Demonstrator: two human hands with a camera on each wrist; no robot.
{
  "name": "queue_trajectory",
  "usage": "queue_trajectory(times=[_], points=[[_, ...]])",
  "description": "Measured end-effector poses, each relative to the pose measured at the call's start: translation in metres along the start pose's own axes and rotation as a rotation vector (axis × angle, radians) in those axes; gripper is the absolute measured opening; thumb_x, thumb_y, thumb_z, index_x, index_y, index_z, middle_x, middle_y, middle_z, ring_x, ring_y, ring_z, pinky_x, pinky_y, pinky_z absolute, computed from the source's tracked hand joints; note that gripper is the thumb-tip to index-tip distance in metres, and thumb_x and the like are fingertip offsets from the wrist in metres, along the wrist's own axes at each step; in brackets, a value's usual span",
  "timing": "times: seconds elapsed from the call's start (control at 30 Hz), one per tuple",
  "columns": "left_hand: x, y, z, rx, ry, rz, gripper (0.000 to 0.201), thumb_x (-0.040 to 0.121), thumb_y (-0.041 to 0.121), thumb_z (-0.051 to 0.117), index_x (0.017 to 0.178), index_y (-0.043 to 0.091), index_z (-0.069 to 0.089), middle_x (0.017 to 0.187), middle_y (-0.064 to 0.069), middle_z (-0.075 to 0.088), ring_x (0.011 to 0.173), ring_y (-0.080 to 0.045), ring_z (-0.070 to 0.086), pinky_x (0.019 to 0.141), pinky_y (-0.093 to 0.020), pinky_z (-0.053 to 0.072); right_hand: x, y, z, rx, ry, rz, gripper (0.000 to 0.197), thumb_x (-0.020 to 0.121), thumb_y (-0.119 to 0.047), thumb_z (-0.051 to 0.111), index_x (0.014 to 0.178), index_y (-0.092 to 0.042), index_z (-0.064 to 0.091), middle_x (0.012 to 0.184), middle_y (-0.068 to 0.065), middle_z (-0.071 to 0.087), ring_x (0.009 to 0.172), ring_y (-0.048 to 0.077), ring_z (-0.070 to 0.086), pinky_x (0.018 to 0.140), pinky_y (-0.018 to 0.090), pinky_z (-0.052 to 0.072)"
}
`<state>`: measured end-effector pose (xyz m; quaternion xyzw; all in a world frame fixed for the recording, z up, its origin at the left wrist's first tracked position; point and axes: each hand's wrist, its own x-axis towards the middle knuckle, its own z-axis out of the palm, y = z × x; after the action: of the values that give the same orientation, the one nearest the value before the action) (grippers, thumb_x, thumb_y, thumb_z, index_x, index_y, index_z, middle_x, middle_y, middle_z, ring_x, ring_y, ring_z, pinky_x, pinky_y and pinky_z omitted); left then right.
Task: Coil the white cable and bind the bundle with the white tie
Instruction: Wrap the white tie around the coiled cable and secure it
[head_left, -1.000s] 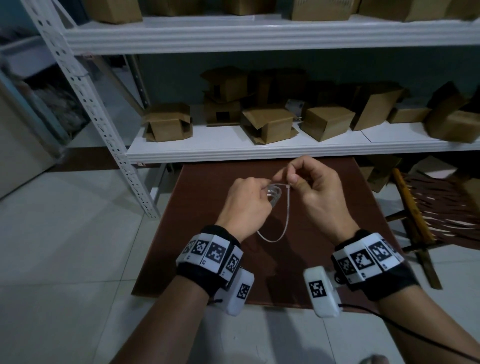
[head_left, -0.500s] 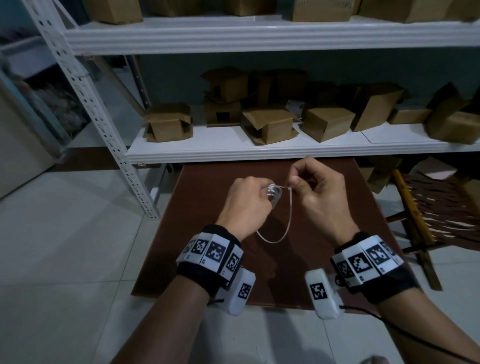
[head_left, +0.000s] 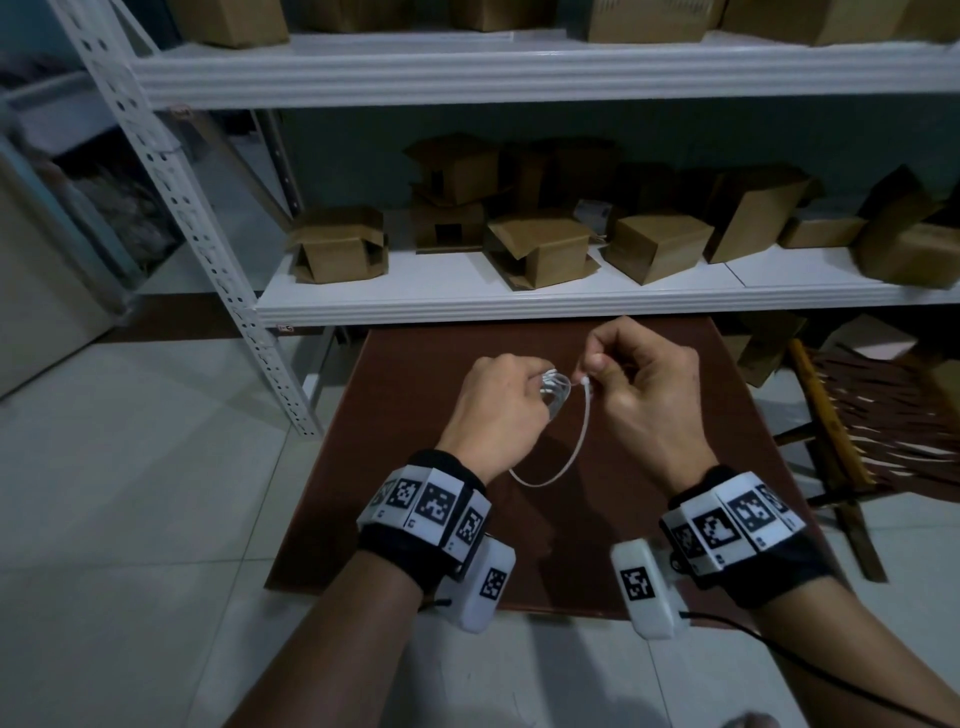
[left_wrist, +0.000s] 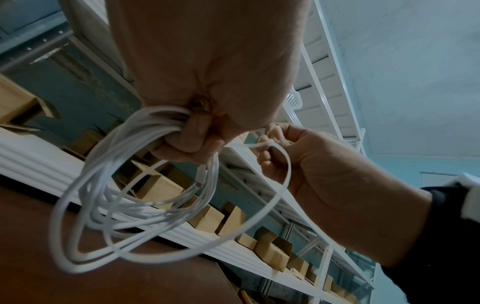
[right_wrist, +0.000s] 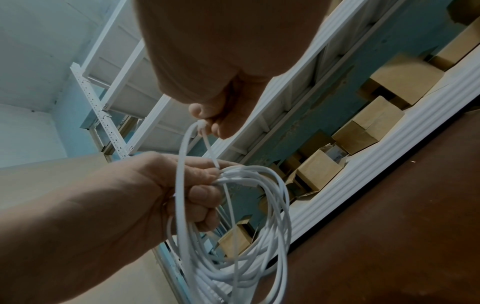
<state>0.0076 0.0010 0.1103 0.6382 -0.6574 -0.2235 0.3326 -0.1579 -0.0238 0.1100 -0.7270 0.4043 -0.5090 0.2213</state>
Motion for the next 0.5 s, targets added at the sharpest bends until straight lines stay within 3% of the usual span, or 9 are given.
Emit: queue_trajectory(times=[0.13, 0.27, 0.37, 0.5], points=[[-0.0007, 0.0015, -0.0008, 0.014, -0.007, 0.015, 0.033, 0.102, 0.013, 0.053, 0.119, 0.023, 0.079, 0.104, 0.000, 0.080, 0.101, -0.018, 0.072, 0.087, -0.027, 0.054, 0.0000, 0.0010, 0.0007, 0.021, 0.015, -0.002, 0.017, 0.091, 0.001, 0.060, 0.081, -0.013, 0.063, 0.069, -0.002, 0.070, 0.066, 0.020, 0.070, 0.065, 0.050, 0.057], [-0.0031, 0.0042, -0.0019, 0.011, -0.009, 0.033, 0.030, 0.102, 0.013, 0.052, 0.104, 0.022, 0.081, 0.087, 0.000, 0.077, 0.087, -0.019, 0.071, 0.082, -0.041, 0.056, -0.0002, 0.0005, 0.0011, 0.038, 0.017, 0.023, 0.017, 0.091, 0.002, 0.059, 0.083, -0.012, 0.063, 0.070, 0.002, 0.072, 0.068, 0.021, 0.071, 0.067, 0.049, 0.059], [-0.0020, 0.0030, -0.0017, 0.013, 0.000, 0.013, 0.031, 0.101, 0.015, 0.050, 0.101, 0.022, 0.080, 0.085, 0.001, 0.077, 0.084, -0.018, 0.071, 0.081, -0.043, 0.057, 0.0007, -0.0016, 0.0012, 0.103, 0.019, 0.053, 0.017, 0.097, 0.007, 0.059, 0.087, -0.008, 0.063, 0.074, 0.004, 0.072, 0.071, 0.021, 0.071, 0.067, 0.040, 0.059], [0.0000, 0.0024, -0.0036, -0.056, 0.052, -0.055, 0.035, 0.099, 0.024, 0.047, 0.107, 0.029, 0.080, 0.094, 0.007, 0.080, 0.093, -0.014, 0.073, 0.089, -0.038, 0.060, 0.0017, -0.0083, 0.0030, 0.330, -0.013, 0.151, 0.004, 0.102, 0.005, 0.061, 0.098, 0.006, 0.062, 0.083, 0.018, 0.071, 0.068, 0.022, 0.069, 0.063, 0.028, 0.059]])
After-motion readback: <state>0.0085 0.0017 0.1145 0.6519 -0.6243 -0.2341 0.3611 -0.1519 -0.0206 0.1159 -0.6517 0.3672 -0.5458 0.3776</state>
